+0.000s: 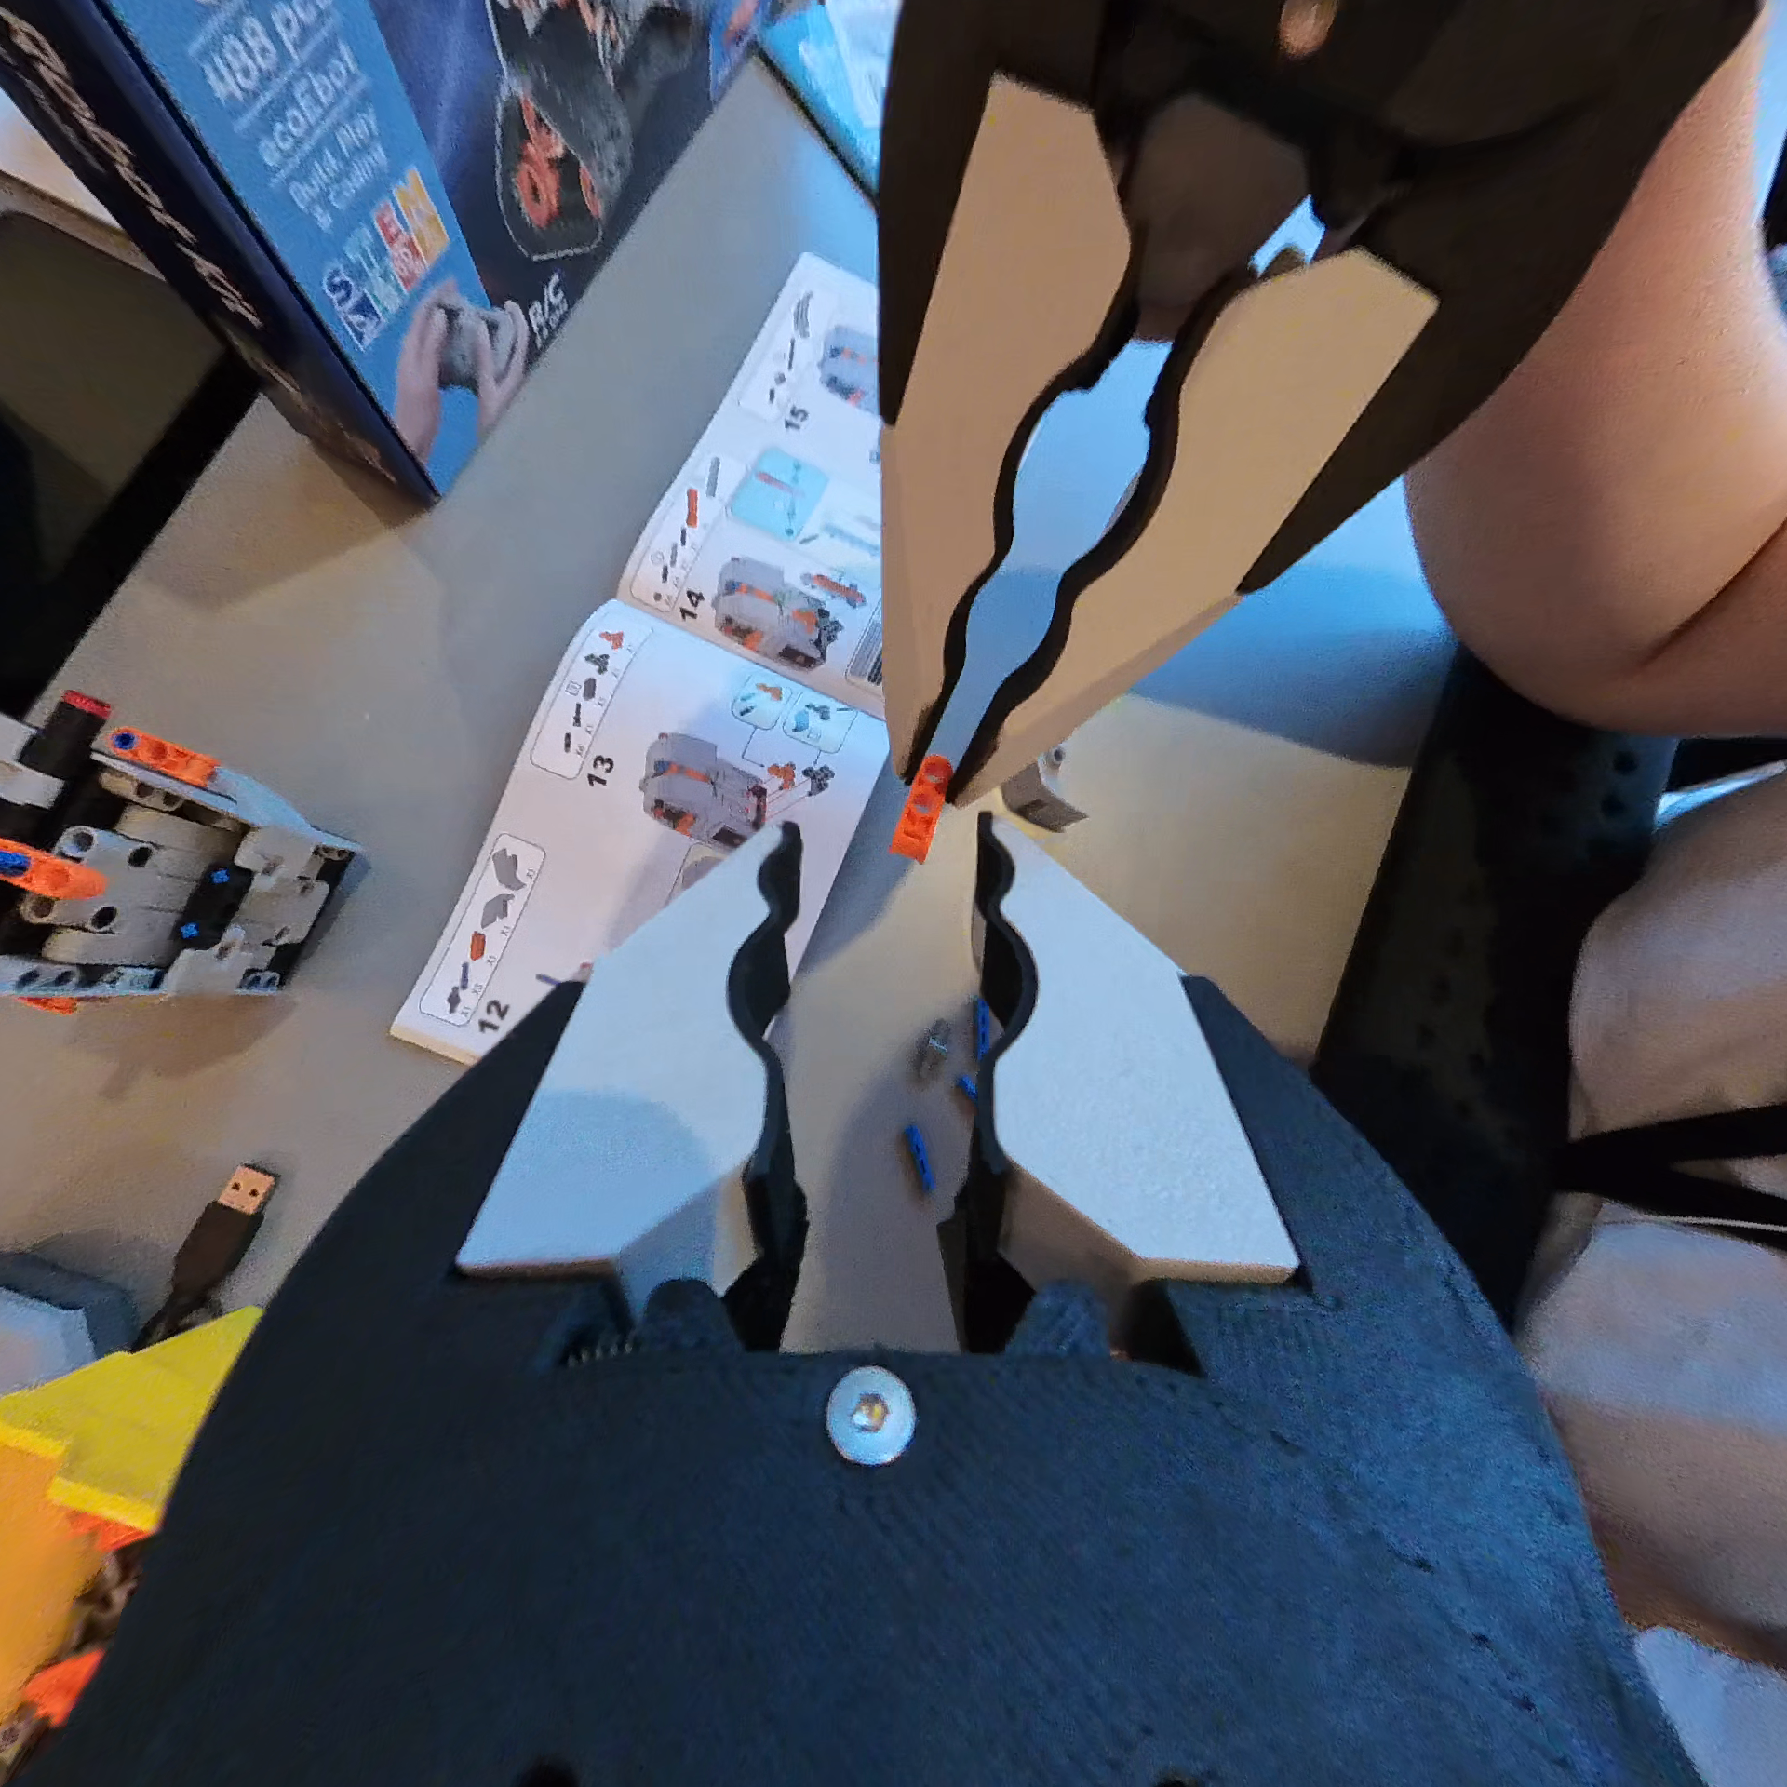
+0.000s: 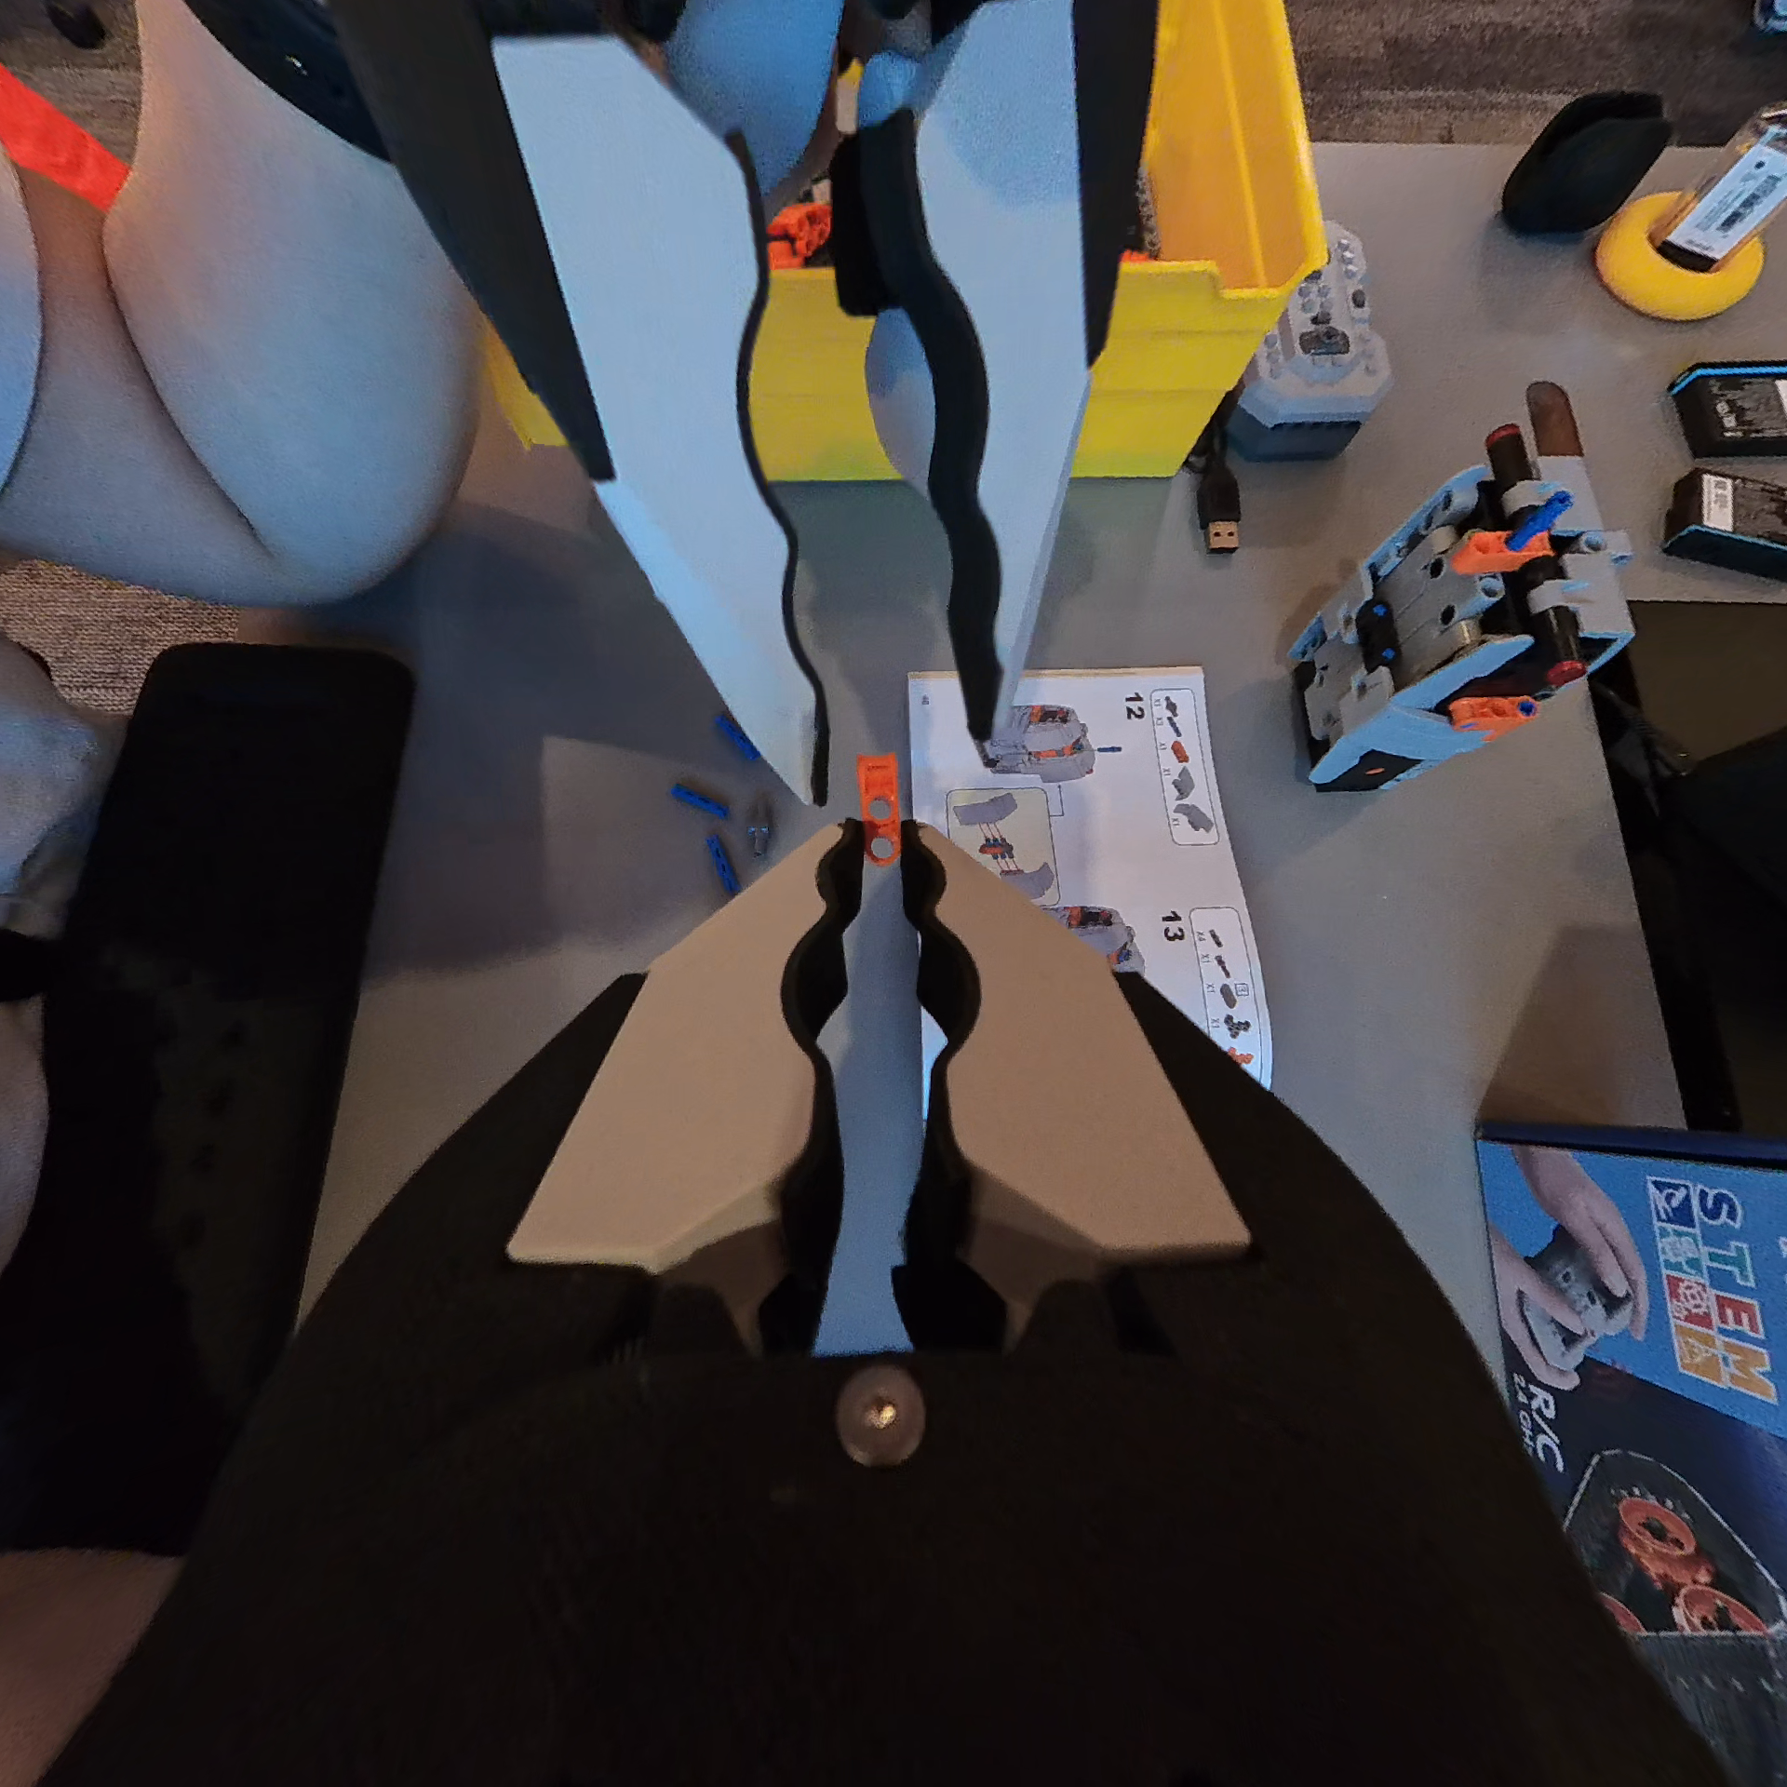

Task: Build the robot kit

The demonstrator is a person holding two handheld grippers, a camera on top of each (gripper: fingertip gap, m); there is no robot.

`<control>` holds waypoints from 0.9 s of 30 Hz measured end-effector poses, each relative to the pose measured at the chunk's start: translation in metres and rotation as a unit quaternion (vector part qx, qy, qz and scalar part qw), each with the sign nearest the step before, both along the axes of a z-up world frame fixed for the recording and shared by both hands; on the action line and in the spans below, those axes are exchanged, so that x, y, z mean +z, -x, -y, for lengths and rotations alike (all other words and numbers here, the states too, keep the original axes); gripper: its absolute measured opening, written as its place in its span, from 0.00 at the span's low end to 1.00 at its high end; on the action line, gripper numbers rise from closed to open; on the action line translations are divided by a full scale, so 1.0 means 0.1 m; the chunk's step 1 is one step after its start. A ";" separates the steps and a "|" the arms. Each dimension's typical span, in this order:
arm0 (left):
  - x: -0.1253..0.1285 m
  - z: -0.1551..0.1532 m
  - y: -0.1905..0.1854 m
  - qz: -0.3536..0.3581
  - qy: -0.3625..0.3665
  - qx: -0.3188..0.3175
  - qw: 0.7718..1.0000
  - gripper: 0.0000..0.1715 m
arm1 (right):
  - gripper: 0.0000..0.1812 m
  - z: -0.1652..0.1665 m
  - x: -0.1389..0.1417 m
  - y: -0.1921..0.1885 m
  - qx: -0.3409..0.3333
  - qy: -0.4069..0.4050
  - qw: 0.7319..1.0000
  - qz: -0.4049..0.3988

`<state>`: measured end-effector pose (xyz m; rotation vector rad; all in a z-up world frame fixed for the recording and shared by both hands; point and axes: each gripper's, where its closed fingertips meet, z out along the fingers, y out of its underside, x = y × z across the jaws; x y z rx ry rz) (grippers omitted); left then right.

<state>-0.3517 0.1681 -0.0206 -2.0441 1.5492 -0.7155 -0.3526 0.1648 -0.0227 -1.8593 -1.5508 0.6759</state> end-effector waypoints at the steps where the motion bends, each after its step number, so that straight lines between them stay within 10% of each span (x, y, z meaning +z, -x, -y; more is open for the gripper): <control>1: -0.01 -0.01 0.00 -0.006 -0.010 0.000 1.000 0.20 | 0.04 0.00 0.01 -0.01 0.000 0.000 1.000 -0.003; 27: 0.45 0.14 0.04 0.087 -0.029 -0.024 0.995 0.04 | 0.04 0.06 0.53 0.07 0.023 -0.026 0.989 -0.144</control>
